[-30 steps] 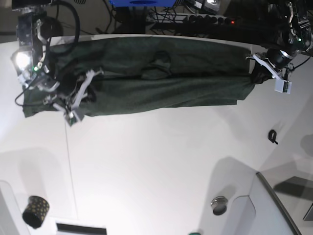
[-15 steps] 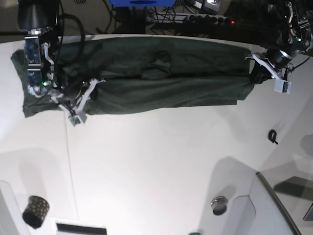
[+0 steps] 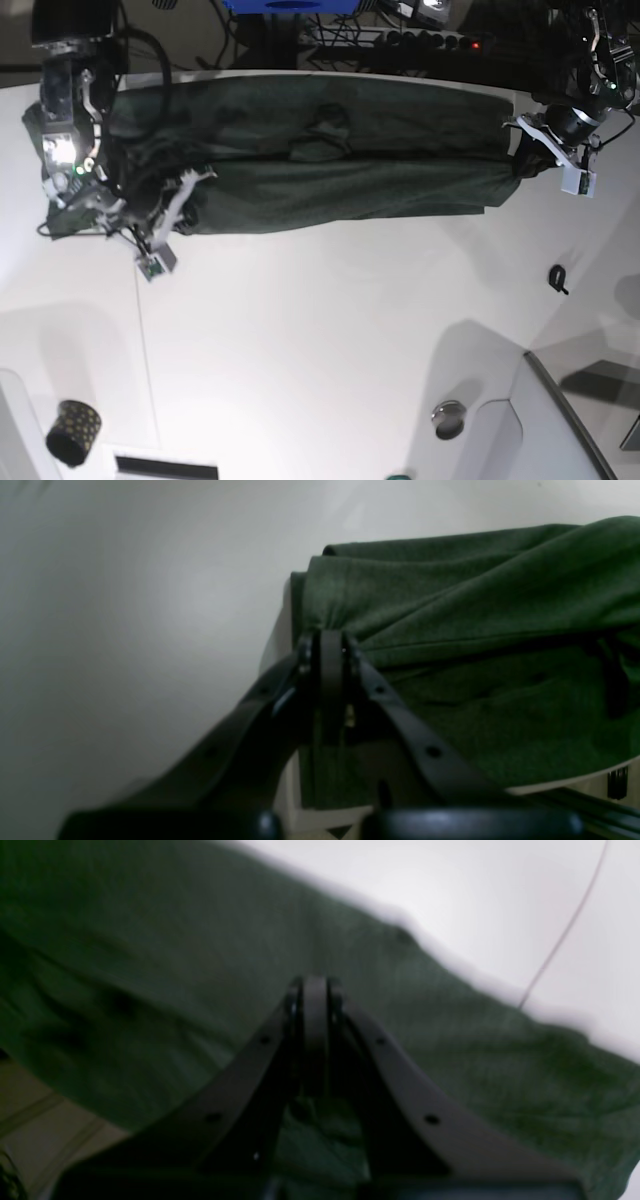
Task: Layout the t-shirt on the table in an organized manner, then fold the t-shirt properly
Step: 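Reach the right gripper onto the folded shirt and grasp its end, then pull the folded shirt end with the right gripper to straighten it, then grasp the strip's middle with the left gripper and fold it toward the right gripper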
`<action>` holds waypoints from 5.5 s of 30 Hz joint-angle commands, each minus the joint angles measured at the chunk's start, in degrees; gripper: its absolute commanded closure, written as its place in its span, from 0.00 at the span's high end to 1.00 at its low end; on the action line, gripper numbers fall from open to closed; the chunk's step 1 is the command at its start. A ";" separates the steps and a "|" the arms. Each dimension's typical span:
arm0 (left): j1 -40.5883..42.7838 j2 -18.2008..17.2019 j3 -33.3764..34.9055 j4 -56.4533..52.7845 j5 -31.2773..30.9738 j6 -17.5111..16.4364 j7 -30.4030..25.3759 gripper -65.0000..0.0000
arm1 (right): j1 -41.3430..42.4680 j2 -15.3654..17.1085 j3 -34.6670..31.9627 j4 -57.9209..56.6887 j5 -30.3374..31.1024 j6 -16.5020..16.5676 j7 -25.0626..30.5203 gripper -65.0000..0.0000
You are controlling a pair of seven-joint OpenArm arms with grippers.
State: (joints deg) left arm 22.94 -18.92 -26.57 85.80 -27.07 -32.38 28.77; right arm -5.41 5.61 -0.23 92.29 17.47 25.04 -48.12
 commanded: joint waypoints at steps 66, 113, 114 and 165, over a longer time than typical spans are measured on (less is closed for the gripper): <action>-0.13 -0.82 -0.47 0.84 3.03 -0.10 -1.21 0.00 | 0.53 -4.68 -6.85 -12.95 0.59 -3.63 3.33 0.01; -9.00 0.50 -1.43 -21.84 -6.38 -7.62 2.04 0.85 | -6.68 -0.46 -6.14 10.17 0.59 -3.37 5.35 0.01; -9.00 0.50 0.41 -21.84 -6.38 -7.62 2.04 0.85 | -6.68 -0.46 -6.14 10.17 0.59 -3.37 5.35 0.01; -5.22 3.66 30.39 14.38 -6.20 15.11 2.04 0.00 | -12.30 -0.38 7.75 9.73 0.68 -3.19 8.07 0.01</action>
State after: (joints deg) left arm 18.44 -14.81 4.19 99.04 -32.32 -16.53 32.56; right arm -18.02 4.91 7.29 101.14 17.56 21.47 -41.12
